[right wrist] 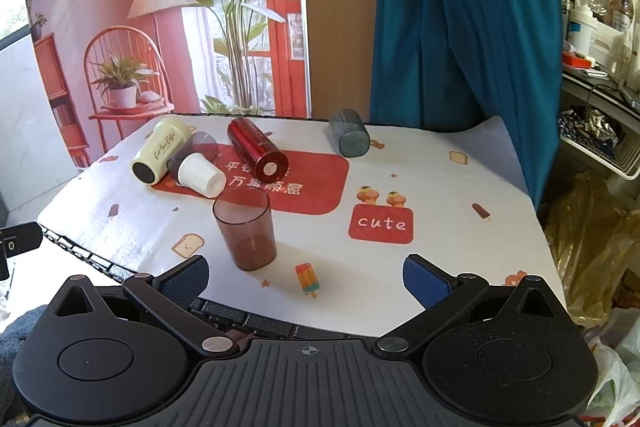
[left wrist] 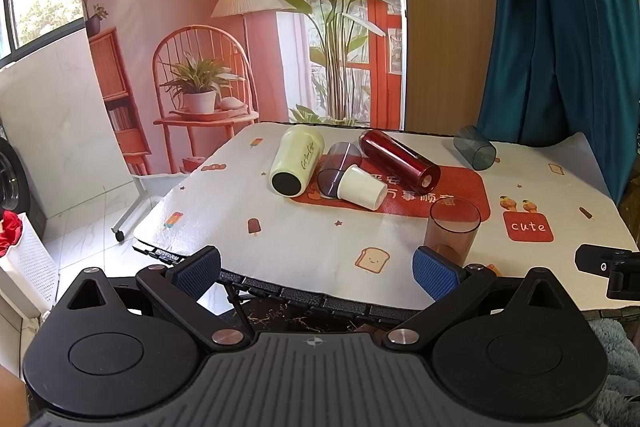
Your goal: Flip cup upright
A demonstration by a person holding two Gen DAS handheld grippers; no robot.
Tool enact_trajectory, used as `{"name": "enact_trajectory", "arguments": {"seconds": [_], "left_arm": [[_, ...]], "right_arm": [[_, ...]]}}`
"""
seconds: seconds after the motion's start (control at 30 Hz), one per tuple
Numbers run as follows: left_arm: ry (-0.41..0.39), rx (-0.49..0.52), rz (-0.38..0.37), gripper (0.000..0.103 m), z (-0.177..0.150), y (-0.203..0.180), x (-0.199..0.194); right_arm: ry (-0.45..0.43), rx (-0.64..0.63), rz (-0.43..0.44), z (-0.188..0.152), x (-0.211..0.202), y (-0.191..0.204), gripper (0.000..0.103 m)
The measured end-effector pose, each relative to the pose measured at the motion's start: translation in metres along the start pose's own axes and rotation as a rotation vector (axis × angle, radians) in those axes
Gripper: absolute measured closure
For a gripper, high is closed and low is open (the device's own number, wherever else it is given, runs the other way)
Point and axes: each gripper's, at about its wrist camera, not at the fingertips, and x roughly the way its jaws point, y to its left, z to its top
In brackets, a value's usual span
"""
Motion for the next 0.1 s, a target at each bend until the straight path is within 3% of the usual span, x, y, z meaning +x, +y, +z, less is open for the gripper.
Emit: {"name": "enact_trajectory", "arguments": {"seconds": [0.1], "left_arm": [[-0.004,0.002,-0.003,0.0,-0.0004,0.0,-0.0006]], "right_arm": [[0.001,0.001,0.001,0.0,0.0002,0.0001,0.0]]}}
